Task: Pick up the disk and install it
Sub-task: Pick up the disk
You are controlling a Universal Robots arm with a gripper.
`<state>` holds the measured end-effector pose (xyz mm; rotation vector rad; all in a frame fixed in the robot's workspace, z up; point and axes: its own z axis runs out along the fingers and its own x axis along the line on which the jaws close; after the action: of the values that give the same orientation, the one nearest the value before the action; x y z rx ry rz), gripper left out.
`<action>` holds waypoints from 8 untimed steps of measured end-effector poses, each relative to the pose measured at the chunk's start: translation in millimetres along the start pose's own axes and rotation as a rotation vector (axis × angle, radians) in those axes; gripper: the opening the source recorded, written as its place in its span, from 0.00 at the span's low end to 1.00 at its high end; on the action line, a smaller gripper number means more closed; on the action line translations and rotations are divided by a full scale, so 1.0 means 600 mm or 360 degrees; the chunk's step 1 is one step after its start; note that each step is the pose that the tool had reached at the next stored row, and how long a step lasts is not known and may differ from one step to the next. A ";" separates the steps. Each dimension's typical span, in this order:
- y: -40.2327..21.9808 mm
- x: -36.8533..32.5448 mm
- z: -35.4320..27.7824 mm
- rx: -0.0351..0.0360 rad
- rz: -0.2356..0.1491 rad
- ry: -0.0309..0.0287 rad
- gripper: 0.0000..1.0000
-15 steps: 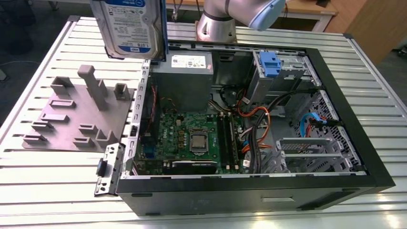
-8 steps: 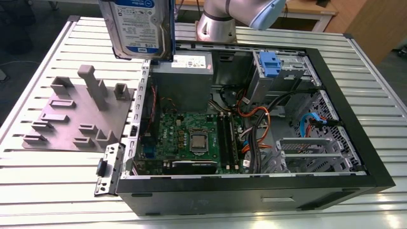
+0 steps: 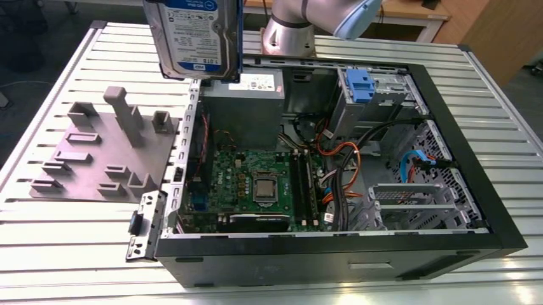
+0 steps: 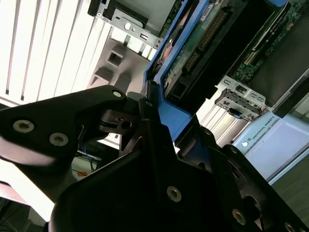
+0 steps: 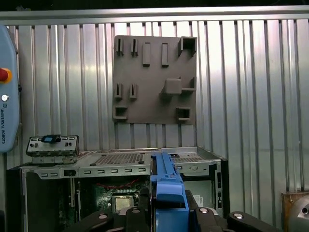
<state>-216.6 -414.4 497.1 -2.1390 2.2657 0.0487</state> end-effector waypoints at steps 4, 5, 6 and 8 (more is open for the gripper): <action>-0.008 0.000 0.000 0.0000 0.0000 0.00001 0.36; -0.010 -0.001 0.000 0.0000 0.0000 0.00000 0.36; -0.013 -0.001 0.000 0.0000 0.0000 0.00000 0.36; -0.018 -0.001 0.000 0.0000 0.0000 0.00001 0.36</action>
<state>-206.0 -414.4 497.2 -2.1391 2.2657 0.0487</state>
